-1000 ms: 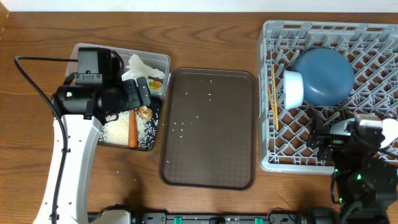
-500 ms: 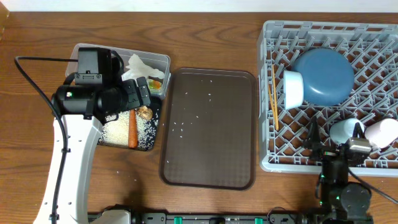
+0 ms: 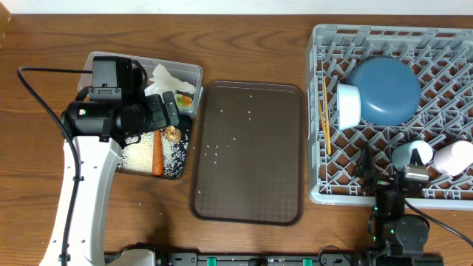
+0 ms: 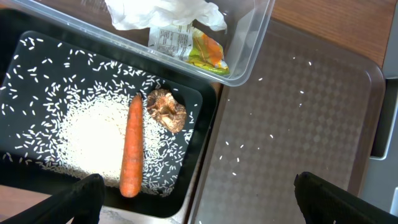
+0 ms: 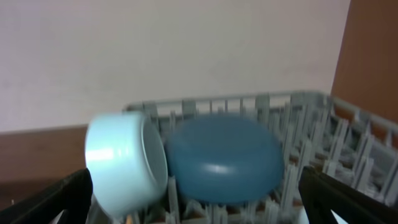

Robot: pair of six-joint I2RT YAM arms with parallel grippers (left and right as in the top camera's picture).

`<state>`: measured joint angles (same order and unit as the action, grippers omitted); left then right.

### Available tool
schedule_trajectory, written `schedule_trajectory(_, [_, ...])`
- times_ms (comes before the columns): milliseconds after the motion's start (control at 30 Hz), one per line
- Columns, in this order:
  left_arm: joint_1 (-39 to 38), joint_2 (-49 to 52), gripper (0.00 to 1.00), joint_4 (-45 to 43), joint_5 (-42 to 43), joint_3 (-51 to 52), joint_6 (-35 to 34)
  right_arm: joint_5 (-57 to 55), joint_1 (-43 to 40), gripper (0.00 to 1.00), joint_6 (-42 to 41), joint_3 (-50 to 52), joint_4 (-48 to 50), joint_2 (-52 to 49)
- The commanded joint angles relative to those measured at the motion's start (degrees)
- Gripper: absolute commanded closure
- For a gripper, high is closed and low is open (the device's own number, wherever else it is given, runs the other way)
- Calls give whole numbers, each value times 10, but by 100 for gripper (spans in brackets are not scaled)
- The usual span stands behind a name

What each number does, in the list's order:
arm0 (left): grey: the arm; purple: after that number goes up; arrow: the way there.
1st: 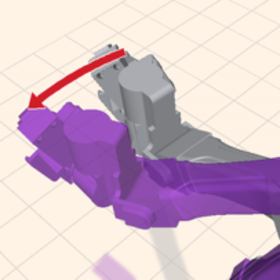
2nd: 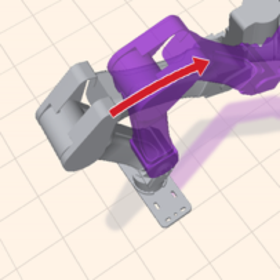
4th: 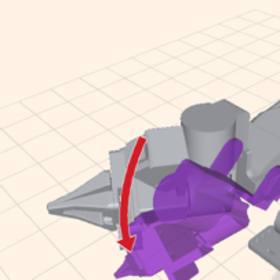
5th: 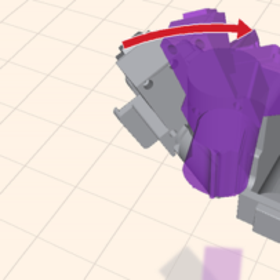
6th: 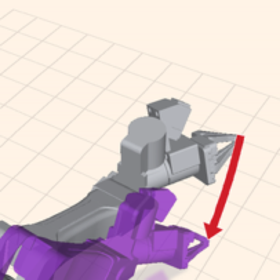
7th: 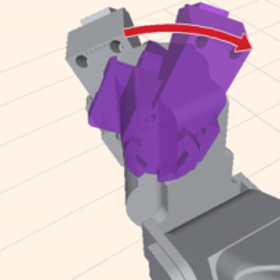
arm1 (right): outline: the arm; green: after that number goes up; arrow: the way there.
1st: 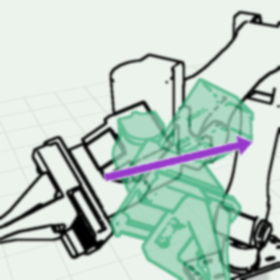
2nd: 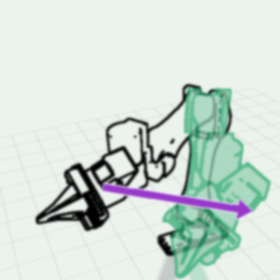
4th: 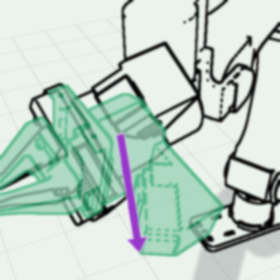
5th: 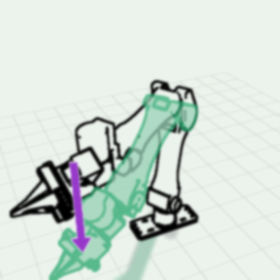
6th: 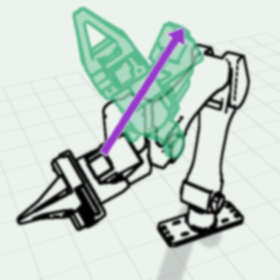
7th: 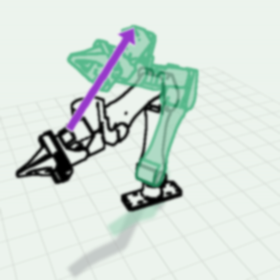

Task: Sort waste into correct bins and load items into the dishwasher rack

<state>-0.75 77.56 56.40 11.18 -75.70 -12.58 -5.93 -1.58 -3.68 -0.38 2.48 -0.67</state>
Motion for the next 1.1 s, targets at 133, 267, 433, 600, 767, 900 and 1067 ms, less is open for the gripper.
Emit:
schedule_trajectory(133, [2,-1,2,1,-3,-7,7,4,-4,1,-5,1,-62,0])
schedule_trajectory(267, [2,-1,2,1,-3,-7,7,4,-4,1,-5,1,-61,-1])
schedule_trajectory(433, [2,-1,2,1,-3,-7,7,4,-4,1,-5,1,-62,-1])
schedule_trajectory(600, [2,-1,2,1,-3,-7,7,4,-4,1,-5,1,-62,-1])
schedule_trajectory(767, [-3,-14,2,2,-3,-2,7,4,-4,1,-5,1,-62,-1])
schedule_trajectory(900, [-10,-75,2,-3,-31,31,20,4,-4,1,-5,1,-62,-1])
schedule_trajectory(1067, [-10,-198,2,-156,-33,134,51,4,-4,1,-5,1,-62,-1])
